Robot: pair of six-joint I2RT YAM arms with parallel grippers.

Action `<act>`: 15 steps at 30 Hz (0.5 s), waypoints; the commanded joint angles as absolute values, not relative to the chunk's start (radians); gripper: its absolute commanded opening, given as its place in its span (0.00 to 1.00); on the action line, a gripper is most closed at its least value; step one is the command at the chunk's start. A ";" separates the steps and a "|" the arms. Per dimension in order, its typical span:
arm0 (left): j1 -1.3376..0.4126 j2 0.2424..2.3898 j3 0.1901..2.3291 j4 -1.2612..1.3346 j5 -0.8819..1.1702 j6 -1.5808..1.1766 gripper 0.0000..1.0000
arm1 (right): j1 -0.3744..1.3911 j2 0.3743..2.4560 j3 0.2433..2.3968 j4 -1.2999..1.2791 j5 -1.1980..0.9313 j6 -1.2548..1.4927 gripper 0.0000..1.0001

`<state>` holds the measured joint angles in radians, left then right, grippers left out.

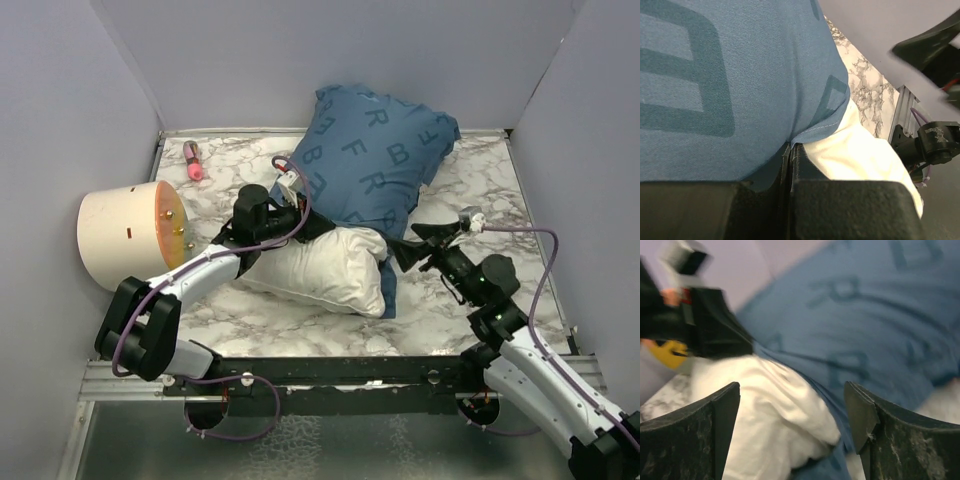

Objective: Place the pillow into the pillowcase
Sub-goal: Stuff the pillow into the pillowcase.

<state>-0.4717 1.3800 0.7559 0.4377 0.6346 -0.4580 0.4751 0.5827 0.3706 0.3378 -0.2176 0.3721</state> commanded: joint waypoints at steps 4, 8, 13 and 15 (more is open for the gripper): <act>-0.437 1.469 0.784 0.275 0.699 -0.411 0.00 | 0.466 0.788 0.231 0.276 -0.128 0.481 0.55; -0.437 1.476 0.791 0.296 0.719 -0.433 0.00 | 0.468 0.996 0.218 0.520 -0.257 0.498 0.36; -0.440 1.450 0.800 0.294 0.729 -0.450 0.00 | 0.473 1.268 0.308 0.739 -0.306 0.508 0.24; -0.443 1.421 0.812 0.254 0.702 -0.428 0.00 | 0.478 1.321 0.349 0.786 -0.328 0.512 0.22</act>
<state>-0.4519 1.4345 0.8116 0.4137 0.7181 -0.4629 0.4679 1.2263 0.2581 0.5331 -0.2462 0.4973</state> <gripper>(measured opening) 0.009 0.240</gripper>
